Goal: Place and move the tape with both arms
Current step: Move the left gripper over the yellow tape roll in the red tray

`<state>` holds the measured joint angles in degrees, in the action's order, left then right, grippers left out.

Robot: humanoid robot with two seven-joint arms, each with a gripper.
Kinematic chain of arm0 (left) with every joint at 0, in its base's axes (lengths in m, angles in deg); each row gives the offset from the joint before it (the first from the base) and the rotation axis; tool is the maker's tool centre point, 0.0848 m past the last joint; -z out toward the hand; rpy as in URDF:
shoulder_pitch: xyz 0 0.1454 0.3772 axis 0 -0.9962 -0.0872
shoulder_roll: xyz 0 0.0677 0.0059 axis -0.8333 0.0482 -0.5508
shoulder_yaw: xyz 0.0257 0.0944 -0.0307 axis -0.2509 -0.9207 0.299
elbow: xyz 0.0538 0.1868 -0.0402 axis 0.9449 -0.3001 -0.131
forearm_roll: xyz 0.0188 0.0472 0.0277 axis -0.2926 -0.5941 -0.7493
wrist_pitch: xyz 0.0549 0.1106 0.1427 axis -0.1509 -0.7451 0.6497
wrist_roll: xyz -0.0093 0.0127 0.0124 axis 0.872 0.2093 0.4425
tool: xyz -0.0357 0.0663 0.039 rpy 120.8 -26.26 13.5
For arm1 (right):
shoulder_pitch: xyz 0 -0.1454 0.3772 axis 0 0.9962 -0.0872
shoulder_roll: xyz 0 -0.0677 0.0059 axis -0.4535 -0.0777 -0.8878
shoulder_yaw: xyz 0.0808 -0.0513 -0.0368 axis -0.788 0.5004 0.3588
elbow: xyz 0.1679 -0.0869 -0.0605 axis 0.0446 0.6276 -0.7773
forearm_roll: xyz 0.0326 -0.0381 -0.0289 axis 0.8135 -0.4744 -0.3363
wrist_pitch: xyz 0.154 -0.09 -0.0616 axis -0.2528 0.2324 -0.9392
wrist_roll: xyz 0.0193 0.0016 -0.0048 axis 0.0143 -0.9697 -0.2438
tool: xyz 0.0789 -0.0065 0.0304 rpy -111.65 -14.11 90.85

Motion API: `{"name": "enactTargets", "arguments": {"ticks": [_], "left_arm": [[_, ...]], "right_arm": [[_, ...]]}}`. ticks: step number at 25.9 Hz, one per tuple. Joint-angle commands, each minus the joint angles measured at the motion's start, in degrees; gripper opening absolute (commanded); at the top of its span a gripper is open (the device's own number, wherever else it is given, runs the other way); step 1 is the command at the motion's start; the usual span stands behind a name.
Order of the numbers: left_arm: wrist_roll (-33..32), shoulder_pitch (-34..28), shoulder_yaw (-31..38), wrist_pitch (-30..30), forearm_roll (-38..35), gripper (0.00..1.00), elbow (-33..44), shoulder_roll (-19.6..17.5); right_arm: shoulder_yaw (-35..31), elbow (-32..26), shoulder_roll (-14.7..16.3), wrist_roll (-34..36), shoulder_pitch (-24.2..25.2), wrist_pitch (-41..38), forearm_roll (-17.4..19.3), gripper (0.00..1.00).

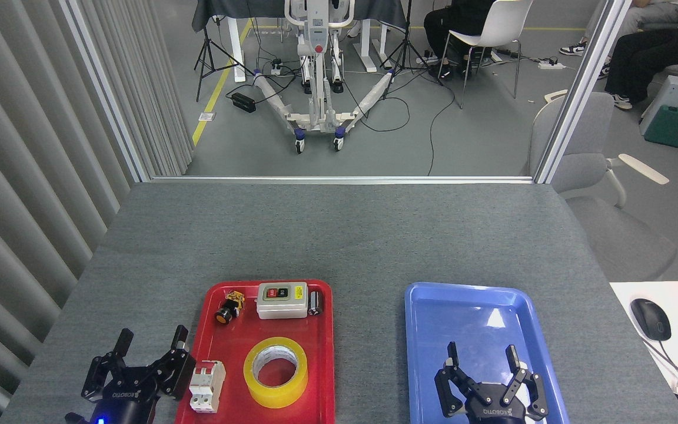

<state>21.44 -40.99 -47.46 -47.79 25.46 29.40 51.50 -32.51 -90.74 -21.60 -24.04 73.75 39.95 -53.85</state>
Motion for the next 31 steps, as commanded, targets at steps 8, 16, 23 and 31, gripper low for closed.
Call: {"name": "enactTargets", "arguments": {"ticks": [8, 16, 23, 31], "left_arm": [[-34.15, 14.89, -12.23, 0.19, 0.68, 1.00, -3.94, -6.33], [-53.40, 22.28, -18.73, -1.75, 0.68, 0.99, -5.35, -8.09], [-62.54, 29.13, -23.57, -1.83, 0.59, 0.99, -14.40, -4.75], [-76.52, 33.53, -24.01, -1.75, 0.50, 0.99, -19.68, -3.96]], "right_arm": [[0.00, 0.03, -0.10, 0.00, 0.09, -0.35, -0.09, 1.00], [0.00, 0.21, -0.10, 0.00, 0.09, -0.26, -0.09, 1.00], [0.09, 0.21, -0.10, 0.00, 0.00, -0.26, -0.18, 1.00], [0.09, 0.30, -0.10, 0.00, 0.09, -0.26, -0.18, 1.00]]}}
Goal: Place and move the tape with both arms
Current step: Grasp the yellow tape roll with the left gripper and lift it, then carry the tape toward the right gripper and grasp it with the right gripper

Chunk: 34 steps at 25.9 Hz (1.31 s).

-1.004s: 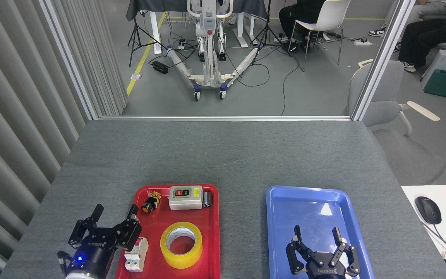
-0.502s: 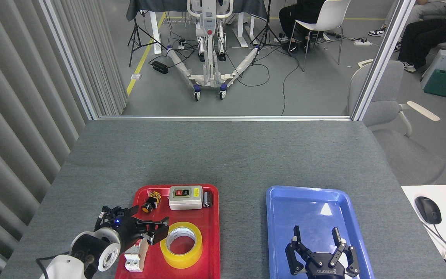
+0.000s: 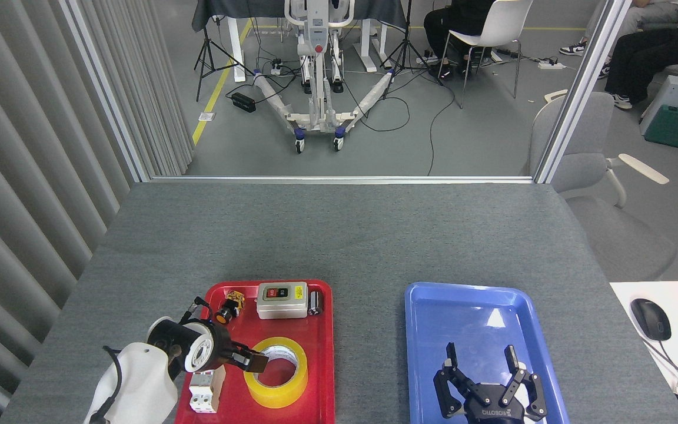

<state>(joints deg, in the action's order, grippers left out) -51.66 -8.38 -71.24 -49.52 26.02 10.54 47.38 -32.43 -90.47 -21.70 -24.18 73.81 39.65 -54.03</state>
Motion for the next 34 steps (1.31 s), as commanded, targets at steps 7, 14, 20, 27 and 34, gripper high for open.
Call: {"name": "enactTargets", "arguments": {"ticks": [7, 14, 20, 27, 34], "left_arm": [[-3.33, 1.97, -1.98, -0.01, -0.33, 0.99, -4.50, 2.10], [-2.98, 3.99, -1.98, -0.54, -0.59, 0.32, -11.62, 4.64], [-2.80, 3.99, -1.19, -6.52, 0.55, 0.00, -12.15, 5.70], [-0.08, 4.78, 4.88, -13.11, 13.12, 0.00, -10.21, 7.81], [5.90, 4.78, 7.95, -31.21, 30.26, 0.00, -9.77, 10.88]], "right_arm": [[0.01, 0.11, 0.00, 0.14, 0.03, 0.04, 0.00, 1.00], [0.01, 0.11, 0.18, 0.14, 0.29, 0.04, 0.00, 1.00], [-0.08, 0.11, 0.18, 0.14, 0.47, 0.13, 0.00, 1.00], [-0.08, 0.11, 0.18, 0.23, 0.73, 0.13, 0.00, 1.00], [-0.08, -0.07, 0.18, 0.49, 0.73, -0.22, 0.00, 1.00]]}}
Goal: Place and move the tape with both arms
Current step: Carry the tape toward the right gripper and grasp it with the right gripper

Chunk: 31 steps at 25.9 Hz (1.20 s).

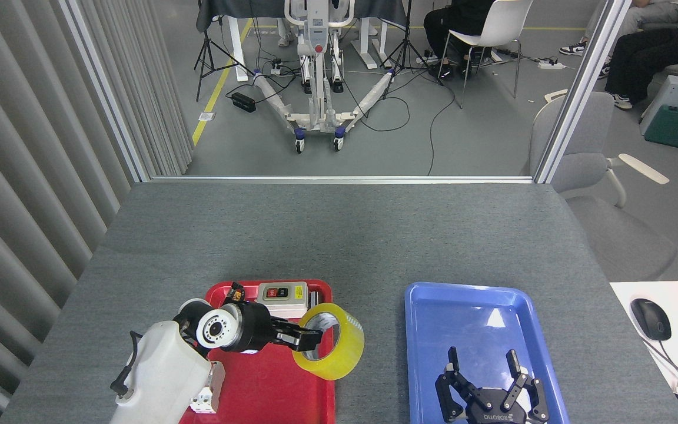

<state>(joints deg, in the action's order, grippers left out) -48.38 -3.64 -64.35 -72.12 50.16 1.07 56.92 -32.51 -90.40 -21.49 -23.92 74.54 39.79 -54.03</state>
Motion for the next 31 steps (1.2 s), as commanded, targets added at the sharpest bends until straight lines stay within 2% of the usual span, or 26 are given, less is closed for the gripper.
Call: {"name": "enactTargets", "arguments": {"ticks": [1, 3, 5, 7, 9, 16, 23, 31], "left_arm": [[3.33, 0.05, 1.85, -11.87, 7.35, 0.00, -0.84, 2.22], [4.65, -0.39, 2.82, -16.09, 10.25, 0.00, -3.21, 4.16], [5.61, -0.83, 2.82, -18.20, 14.20, 0.00, -5.94, 6.18], [5.70, -0.92, 2.91, -18.20, 15.26, 0.00, -6.90, 6.97], [5.70, -0.92, 2.91, -18.20, 15.52, 0.00, -6.90, 6.88], [5.79, -1.19, 2.82, -18.20, 15.70, 0.00, -6.99, 6.88], [5.79, -4.00, 2.47, -18.20, 15.70, 0.00, -6.46, 8.20], [5.79, -4.44, 2.12, -18.20, 15.87, 0.00, -6.37, 9.08]], "right_arm": [[0.09, -0.22, -0.03, 0.49, 0.00, -1.25, -0.17, 1.00], [-0.18, -0.31, 0.23, 1.02, 0.27, -8.28, -2.28, 1.00], [-3.07, -0.57, 0.41, 6.29, 1.32, -22.77, -4.04, 1.00], [-7.82, -1.01, 0.67, 11.92, 3.08, -38.33, -4.13, 1.00], [-10.72, -1.72, 0.93, 12.54, 3.69, -50.12, -4.13, 1.00], [-12.57, -2.07, 1.02, 12.10, 4.40, -51.17, -4.13, 1.00], [-9.93, -2.33, 0.93, 11.57, 4.13, -51.17, -4.13, 1.00], [-6.51, -2.33, 0.41, 10.69, 3.96, -51.17, -4.39, 1.00]]}}
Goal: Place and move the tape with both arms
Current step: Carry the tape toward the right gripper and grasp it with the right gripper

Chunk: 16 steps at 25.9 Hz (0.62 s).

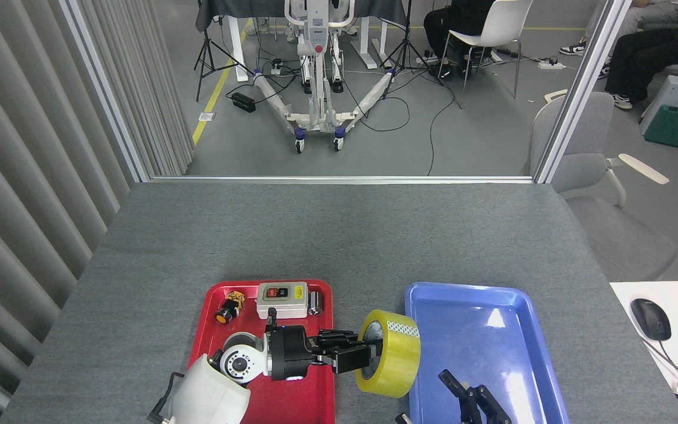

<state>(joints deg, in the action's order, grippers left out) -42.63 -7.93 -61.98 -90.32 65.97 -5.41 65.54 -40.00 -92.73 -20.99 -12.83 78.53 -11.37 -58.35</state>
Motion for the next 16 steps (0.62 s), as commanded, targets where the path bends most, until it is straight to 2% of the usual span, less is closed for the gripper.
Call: {"name": "enactTargets", "arguments": {"ticks": [1, 8, 10, 11, 16], "left_arm": [[0.12, -0.24, -0.70, 0.00, -0.02, 0.00, 0.01, 0.99], [0.83, -2.08, -1.49, 0.00, -0.02, 0.00, 0.45, 1.52], [0.83, -2.17, -1.93, 0.00, -0.02, 0.00, 0.54, 2.31], [0.83, -2.26, -1.93, 0.00, -0.02, 0.00, 0.54, 2.66], [0.83, -2.87, -1.93, 0.00, -0.02, 0.00, 0.54, 3.27]], "right_arm": [[1.17, 0.00, -0.10, -0.49, -0.03, -0.01, -0.17, 1.00], [3.10, 0.35, -1.06, -1.28, -0.03, -0.01, -0.70, 0.99], [3.54, 0.26, -1.15, -1.46, -0.03, -0.01, -0.70, 0.96], [3.54, 0.35, -1.06, -1.54, -0.03, -0.01, -0.70, 0.92], [3.54, 0.52, -0.80, -1.63, -0.03, -0.01, -1.31, 0.43]]}}
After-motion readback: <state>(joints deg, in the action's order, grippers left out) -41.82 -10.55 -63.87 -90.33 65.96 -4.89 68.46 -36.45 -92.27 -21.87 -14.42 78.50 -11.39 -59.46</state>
